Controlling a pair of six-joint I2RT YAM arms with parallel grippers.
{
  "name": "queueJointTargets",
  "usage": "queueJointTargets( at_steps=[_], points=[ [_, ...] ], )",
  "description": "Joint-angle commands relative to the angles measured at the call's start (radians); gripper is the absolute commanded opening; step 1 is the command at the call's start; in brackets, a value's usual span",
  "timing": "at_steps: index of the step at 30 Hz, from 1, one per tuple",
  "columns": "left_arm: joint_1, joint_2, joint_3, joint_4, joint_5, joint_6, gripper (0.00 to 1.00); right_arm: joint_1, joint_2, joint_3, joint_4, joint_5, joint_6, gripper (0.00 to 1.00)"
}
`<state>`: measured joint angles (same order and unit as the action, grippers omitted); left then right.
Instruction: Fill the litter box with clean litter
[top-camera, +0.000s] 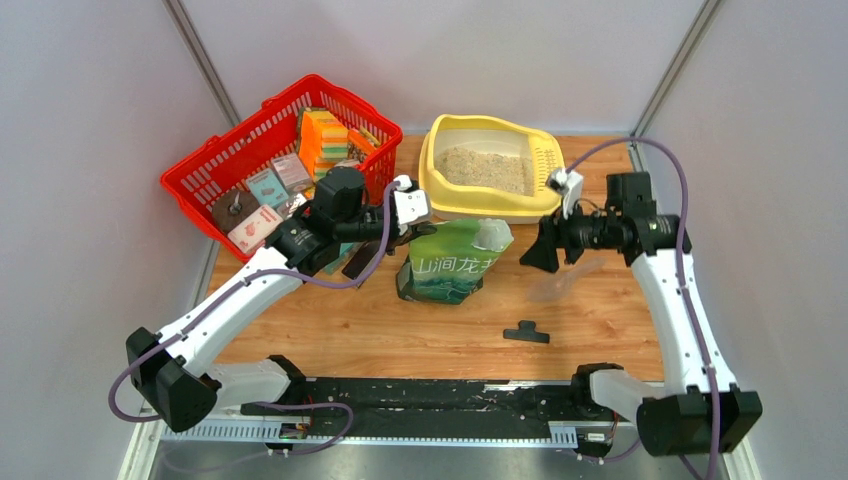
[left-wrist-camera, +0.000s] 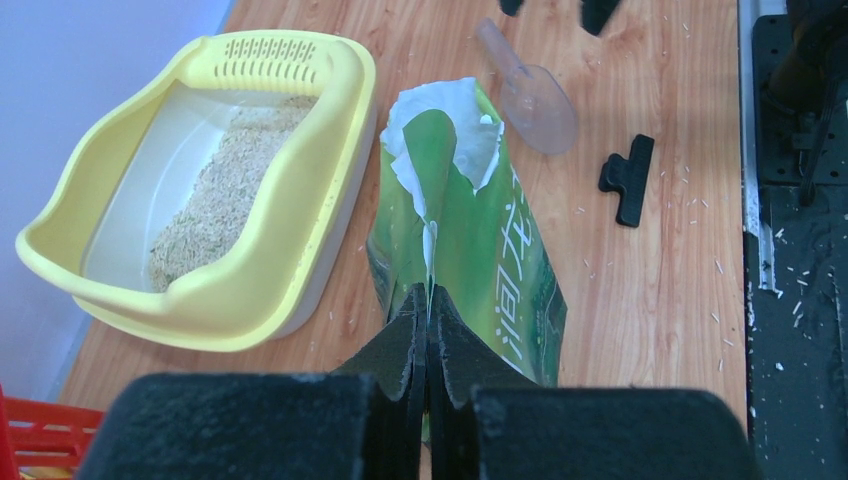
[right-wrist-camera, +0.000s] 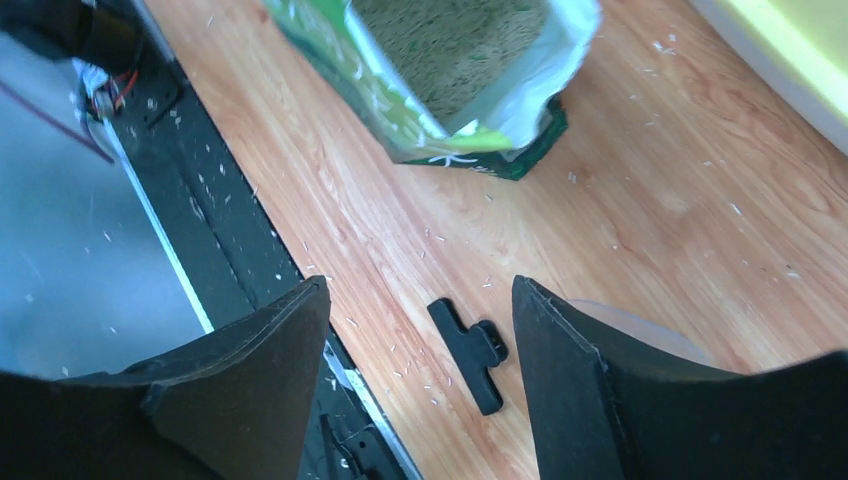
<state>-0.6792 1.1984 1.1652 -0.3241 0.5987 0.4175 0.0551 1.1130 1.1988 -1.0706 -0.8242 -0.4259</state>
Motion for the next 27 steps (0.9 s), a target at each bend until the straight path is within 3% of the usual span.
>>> queueJointTargets(
  at_steps=[1, 12, 18, 27],
  points=[
    [-0.005, -0.062, 0.065, -0.029, -0.007, 0.021, 0.00, 0.017, -0.065, -0.134, 0.122, -0.112, -0.223, 0.70],
    [-0.005, -0.063, 0.076, -0.089, -0.065, 0.050, 0.00, 0.107, -0.022, -0.229, 0.441, -0.164, -0.125, 0.65],
    [-0.005, -0.063, 0.079, -0.095, -0.076, 0.050, 0.00, 0.157, 0.030, -0.226, 0.485, -0.184, -0.065, 0.58],
    [-0.003, -0.066, 0.074, -0.090, -0.080, 0.049, 0.00, 0.219, 0.065, -0.252, 0.604, -0.148, 0.018, 0.57]
  ],
)
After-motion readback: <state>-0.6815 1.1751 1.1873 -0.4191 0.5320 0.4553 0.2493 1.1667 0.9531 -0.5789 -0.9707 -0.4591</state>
